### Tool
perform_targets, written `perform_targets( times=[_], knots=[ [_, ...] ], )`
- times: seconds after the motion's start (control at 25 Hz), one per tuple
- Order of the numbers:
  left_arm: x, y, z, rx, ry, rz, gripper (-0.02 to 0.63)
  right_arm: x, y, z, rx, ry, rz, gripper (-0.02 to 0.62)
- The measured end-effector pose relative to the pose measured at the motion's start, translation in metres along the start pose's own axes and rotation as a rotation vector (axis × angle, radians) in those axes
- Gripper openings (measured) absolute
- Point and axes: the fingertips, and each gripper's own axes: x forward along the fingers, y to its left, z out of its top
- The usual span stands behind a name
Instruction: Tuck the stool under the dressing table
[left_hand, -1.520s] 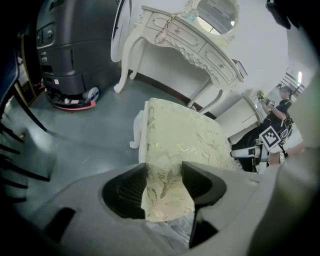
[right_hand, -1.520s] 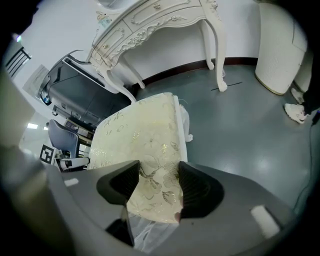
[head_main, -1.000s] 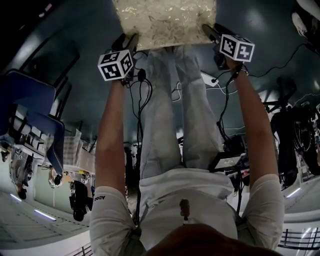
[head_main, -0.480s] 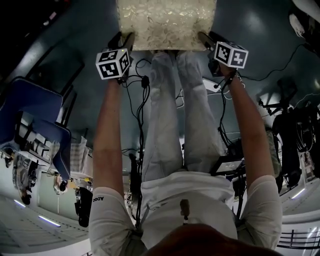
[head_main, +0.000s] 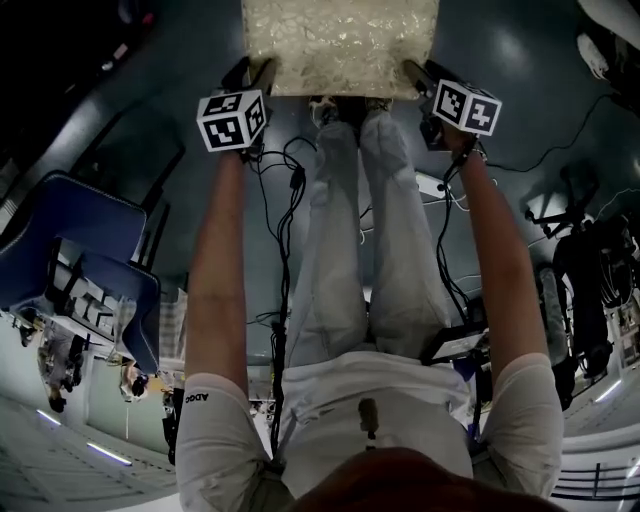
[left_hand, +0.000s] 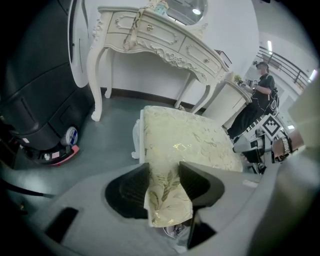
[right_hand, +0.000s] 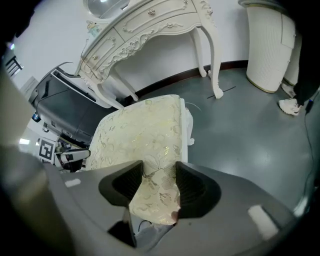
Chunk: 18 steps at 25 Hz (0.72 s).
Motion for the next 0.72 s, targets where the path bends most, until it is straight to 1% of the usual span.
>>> perform_targets(
  times=[0.24, 0.32, 0.4, 0.48, 0.6, 0.72],
  knots=[
    [0.011, 0.009, 0.031, -0.01, -0.034, 0.013, 0.196, 0.009, 0.002, 0.039, -0.009, -0.056, 0.005, 0.219],
    [0.013, 0.011, 0.039, -0.023, -0.045, 0.017, 0.196, 0.011, 0.002, 0.054, -0.014, -0.082, 0.0, 0.207],
    [0.017, 0.013, 0.046, -0.029, -0.046, 0.021, 0.196, 0.015, 0.002, 0.066, -0.019, -0.077, 0.003, 0.207],
    [0.017, 0.019, 0.054, -0.026, -0.046, 0.035, 0.196, 0.019, 0.007, 0.07, -0.034, -0.05, 0.024, 0.209],
    [0.012, 0.028, 0.058, -0.015, -0.031, 0.059, 0.195, 0.021, 0.017, 0.064, -0.054, -0.017, 0.048, 0.207],
    [0.012, 0.03, 0.067, -0.009, -0.031, 0.06, 0.195, 0.02, 0.019, 0.071, -0.052, -0.059, 0.051, 0.207]
  ],
)
